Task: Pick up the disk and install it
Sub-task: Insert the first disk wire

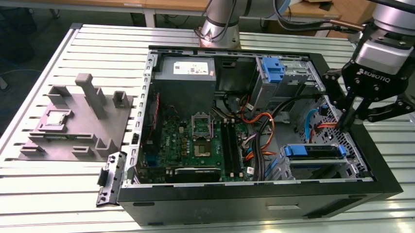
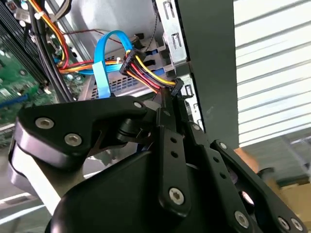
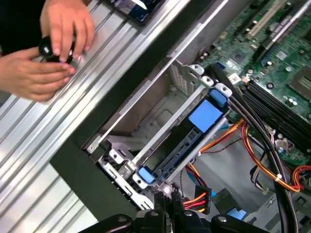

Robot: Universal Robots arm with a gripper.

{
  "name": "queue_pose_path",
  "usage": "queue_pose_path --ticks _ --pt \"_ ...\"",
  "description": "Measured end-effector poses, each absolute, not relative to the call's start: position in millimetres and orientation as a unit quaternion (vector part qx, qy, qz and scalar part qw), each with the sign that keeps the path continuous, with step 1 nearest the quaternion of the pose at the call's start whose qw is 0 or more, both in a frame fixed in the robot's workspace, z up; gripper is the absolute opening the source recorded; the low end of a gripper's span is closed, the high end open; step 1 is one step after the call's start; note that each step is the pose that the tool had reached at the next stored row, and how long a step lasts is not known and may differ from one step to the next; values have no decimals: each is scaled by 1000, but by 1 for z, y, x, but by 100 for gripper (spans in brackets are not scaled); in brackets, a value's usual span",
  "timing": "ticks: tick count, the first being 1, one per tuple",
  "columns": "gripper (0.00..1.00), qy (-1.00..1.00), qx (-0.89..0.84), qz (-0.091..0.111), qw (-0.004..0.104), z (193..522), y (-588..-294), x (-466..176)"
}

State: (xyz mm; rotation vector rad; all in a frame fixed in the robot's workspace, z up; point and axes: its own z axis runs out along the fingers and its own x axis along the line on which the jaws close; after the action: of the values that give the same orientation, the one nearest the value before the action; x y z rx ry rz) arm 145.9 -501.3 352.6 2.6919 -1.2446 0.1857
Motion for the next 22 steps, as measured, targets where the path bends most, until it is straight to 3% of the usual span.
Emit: queue_pose_path --ticks 7,22 --pt "17 -459 882 58 88 352 -501 145" --pt "17 -463 880 69 82 350 -504 134"
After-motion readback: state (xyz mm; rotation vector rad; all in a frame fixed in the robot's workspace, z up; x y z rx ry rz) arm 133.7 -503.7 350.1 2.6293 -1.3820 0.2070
